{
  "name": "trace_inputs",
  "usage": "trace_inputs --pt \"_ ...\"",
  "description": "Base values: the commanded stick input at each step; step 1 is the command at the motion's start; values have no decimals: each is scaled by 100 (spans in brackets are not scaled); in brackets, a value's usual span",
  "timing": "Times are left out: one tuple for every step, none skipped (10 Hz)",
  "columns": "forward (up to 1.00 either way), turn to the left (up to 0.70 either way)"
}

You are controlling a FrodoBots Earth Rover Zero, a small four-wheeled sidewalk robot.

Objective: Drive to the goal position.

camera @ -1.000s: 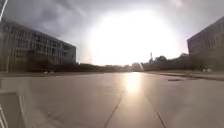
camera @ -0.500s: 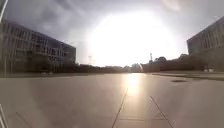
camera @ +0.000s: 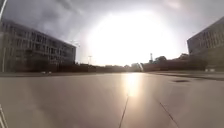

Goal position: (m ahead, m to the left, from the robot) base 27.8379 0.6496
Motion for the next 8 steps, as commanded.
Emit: trace_inputs --pt "70 0" --pt "70 -32" --pt "70 -35" --pt "70 -35" --pt "70 -35" --pt "70 -35" --pt "70 -35" --pt "70 -35"
